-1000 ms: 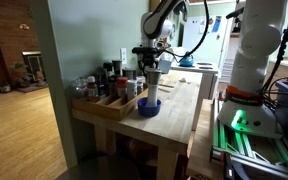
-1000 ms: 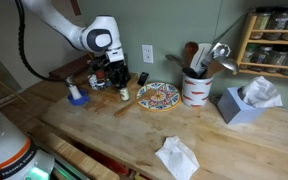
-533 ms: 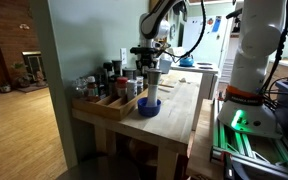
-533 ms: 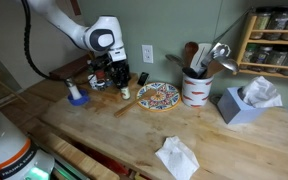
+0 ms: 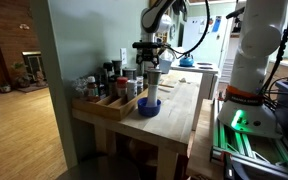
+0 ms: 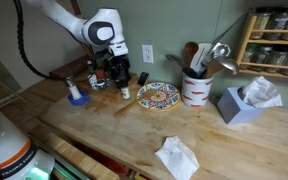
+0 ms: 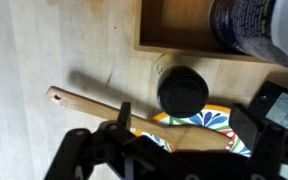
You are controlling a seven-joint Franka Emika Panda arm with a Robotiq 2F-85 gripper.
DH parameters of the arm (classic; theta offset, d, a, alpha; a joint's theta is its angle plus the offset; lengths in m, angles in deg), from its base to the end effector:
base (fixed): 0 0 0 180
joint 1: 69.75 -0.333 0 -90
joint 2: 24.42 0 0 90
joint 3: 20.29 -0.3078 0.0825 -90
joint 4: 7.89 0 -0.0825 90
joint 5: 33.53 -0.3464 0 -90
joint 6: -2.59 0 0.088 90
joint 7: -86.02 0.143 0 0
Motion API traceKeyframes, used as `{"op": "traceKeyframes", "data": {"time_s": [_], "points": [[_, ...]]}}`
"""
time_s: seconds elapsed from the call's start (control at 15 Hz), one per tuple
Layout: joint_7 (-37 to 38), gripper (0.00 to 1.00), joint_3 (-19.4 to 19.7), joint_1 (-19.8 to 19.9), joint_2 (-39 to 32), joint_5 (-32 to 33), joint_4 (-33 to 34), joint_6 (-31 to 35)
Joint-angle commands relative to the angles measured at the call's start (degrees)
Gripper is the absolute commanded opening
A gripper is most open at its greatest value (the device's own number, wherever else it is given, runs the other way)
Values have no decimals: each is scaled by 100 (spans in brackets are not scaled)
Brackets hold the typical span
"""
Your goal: Remove the container with a white label from second compartment from the front of the tray on the left and put it on the table
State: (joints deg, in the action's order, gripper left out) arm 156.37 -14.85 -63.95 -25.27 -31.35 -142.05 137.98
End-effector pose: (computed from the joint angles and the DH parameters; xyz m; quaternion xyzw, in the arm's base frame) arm 0.4698 -0.0949 0.3105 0.7657 -0.6430 0.0099 0.0106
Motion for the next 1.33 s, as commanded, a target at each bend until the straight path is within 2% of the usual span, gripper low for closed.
{"op": "traceKeyframes", "data": {"time_s": [0.0, 0.6, 0.87, 1.07, 1.13, 1.27], "points": [[-716, 100, 34, 21, 662, -18, -238, -468], [-2766, 100, 89, 305, 2161, 99, -587, -1513], [-4139, 100, 152, 531, 2883, 401, -918, -1683], [-5122, 100, 188, 728, 3415, 696, -1296, -1482], [-4639, 100, 33, 745, 2894, 456, -846, -1624], [-4995, 100, 69, 811, 3175, 534, -1032, -1622]]}}
